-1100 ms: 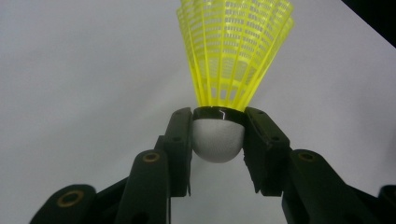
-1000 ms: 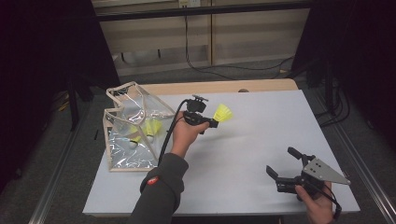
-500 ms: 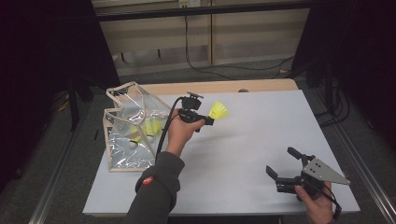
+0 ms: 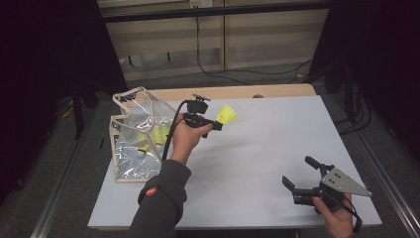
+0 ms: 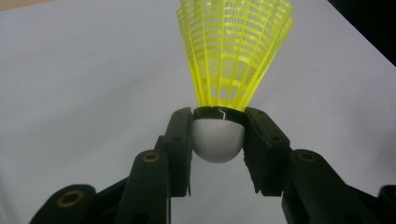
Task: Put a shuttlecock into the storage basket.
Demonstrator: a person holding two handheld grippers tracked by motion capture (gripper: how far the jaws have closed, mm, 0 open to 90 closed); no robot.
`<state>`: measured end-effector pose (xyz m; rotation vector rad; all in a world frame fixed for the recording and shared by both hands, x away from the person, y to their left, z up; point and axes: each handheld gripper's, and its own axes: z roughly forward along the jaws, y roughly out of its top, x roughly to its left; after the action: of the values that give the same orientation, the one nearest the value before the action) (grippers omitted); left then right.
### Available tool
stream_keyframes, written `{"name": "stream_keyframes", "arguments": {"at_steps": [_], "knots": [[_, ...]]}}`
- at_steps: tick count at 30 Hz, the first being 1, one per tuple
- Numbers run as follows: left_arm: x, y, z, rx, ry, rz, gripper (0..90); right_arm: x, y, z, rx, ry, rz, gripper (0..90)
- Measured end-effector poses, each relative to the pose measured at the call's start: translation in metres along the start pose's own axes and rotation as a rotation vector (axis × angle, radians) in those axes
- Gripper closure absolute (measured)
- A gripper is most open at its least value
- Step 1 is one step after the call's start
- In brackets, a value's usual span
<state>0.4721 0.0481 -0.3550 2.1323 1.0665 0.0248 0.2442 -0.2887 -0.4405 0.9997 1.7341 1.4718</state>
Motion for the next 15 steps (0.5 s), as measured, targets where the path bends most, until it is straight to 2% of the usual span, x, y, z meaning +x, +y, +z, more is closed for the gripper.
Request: {"name": "stream_keyframes", "arguments": {"at_steps": [15], "knots": [[0.001,0.003,-0.013,0.012,0.012,-0.009,64.0,0.001,0.0,0.0,0.002,0.001,-0.002,1.3]]}}
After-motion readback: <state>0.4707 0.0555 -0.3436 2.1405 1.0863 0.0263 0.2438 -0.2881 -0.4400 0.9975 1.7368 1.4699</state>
